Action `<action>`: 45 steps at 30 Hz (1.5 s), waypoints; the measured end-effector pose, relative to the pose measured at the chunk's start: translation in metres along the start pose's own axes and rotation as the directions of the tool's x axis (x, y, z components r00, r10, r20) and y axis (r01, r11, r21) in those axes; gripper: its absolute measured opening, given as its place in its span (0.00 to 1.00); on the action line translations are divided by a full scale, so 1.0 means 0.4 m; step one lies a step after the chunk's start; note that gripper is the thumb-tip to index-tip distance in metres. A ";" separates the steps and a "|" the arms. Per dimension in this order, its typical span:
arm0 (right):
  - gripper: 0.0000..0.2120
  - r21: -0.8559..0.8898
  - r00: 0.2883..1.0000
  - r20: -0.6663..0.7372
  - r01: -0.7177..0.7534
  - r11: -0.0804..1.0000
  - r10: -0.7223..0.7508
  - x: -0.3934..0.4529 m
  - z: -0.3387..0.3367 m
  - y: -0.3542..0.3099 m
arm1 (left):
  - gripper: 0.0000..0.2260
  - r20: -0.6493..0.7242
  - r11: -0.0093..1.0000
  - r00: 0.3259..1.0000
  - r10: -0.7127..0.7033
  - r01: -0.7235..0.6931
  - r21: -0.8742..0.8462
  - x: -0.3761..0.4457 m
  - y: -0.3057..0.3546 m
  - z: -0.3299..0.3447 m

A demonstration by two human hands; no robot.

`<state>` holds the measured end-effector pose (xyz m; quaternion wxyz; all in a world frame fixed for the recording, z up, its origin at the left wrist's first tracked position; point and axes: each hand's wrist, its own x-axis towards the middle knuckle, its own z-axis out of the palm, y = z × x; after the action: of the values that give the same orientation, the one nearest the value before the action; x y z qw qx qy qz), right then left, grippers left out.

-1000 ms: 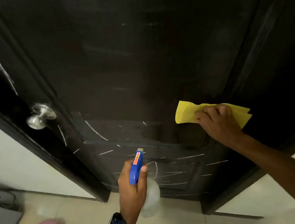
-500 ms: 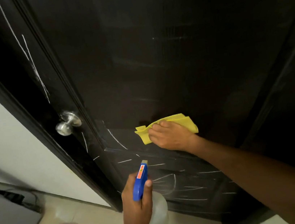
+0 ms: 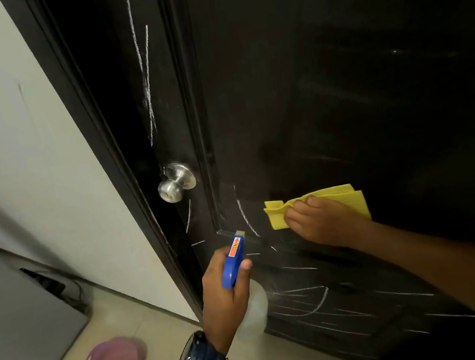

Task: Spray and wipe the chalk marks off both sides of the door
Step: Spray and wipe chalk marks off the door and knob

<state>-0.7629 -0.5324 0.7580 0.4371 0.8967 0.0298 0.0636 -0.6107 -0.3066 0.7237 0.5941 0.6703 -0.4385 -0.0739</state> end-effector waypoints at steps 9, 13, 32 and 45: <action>0.07 0.093 0.999 -0.011 -0.046 0.995 0.047 0.426 0.064 -0.060 | 0.23 0.071 0.998 0.995 0.069 -0.069 0.000 0.179 -0.154 -0.130; 0.13 0.047 0.994 0.102 -0.047 0.998 0.042 0.388 0.028 -0.055 | 0.22 0.093 0.991 0.988 0.124 -0.119 -0.056 0.235 -0.168 -0.149; 0.26 0.074 0.929 0.195 -0.333 0.940 0.314 0.025 -0.039 -0.050 | 0.24 0.165 0.982 0.968 0.189 -0.185 -0.041 0.202 -0.202 -0.129; 0.14 -0.163 0.878 -0.265 -0.448 0.879 0.399 0.019 0.107 -0.107 | 0.17 0.043 0.939 0.941 0.336 -0.332 -0.084 0.290 -0.364 -0.014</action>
<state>-0.7493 -0.5385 0.6989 0.5023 0.8145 -0.1264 0.2612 -0.4644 -0.3941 0.6486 0.6103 0.5607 -0.5595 -0.0075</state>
